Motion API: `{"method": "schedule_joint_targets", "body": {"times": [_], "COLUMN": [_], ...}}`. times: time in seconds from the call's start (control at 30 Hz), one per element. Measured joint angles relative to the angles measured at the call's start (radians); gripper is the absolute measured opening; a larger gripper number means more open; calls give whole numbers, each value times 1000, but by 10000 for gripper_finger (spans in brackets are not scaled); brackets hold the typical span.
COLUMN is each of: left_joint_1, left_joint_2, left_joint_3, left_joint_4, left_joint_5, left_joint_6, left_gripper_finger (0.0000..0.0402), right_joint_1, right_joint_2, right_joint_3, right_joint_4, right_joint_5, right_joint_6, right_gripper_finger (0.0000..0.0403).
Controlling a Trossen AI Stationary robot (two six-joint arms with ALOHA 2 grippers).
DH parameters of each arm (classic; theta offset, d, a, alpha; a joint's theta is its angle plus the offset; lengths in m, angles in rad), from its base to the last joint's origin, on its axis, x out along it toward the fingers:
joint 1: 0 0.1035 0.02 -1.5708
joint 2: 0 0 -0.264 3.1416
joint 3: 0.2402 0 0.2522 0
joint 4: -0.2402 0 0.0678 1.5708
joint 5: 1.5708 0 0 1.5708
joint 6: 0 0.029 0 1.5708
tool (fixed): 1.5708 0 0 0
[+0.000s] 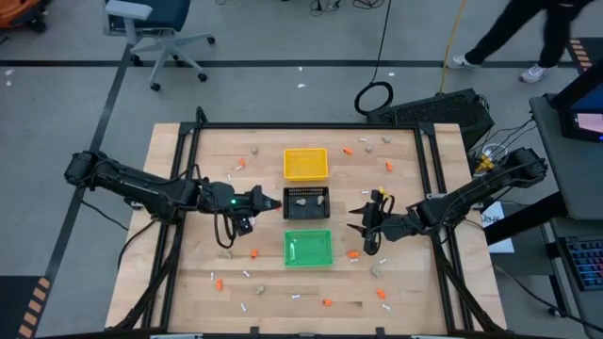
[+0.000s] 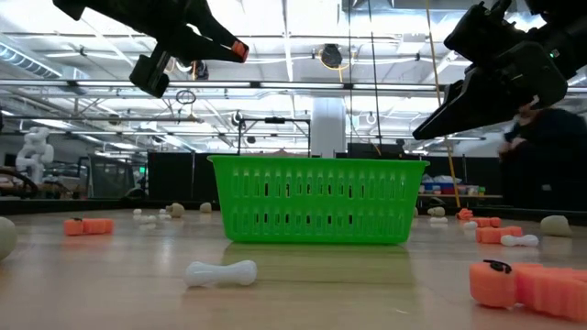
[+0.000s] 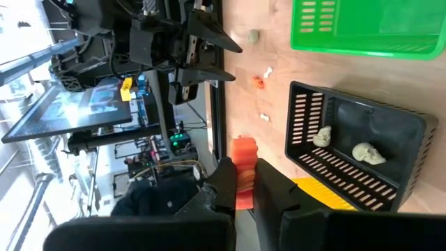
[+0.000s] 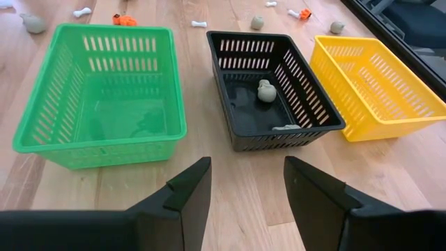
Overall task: Sort Halloween decoration
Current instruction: Put the orange skeleton toy into the green basket
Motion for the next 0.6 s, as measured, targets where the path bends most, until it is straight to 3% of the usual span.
{"method": "schedule_joint_targets", "body": {"times": [0.33,0.6], "left_joint_1": [0,0], "left_joint_2": [0,0], "left_joint_3": [0,0], "left_joint_4": [0,-1], "left_joint_5": [98,99], "left_joint_6": [-3,-52], "left_gripper_finger": [18,18], "right_joint_1": [0,0], "right_joint_2": [0,0], "right_joint_3": [0,0], "right_joint_4": [0,5], "right_joint_5": [0,0], "right_joint_6": [0,0], "right_gripper_finger": [169,169]}}
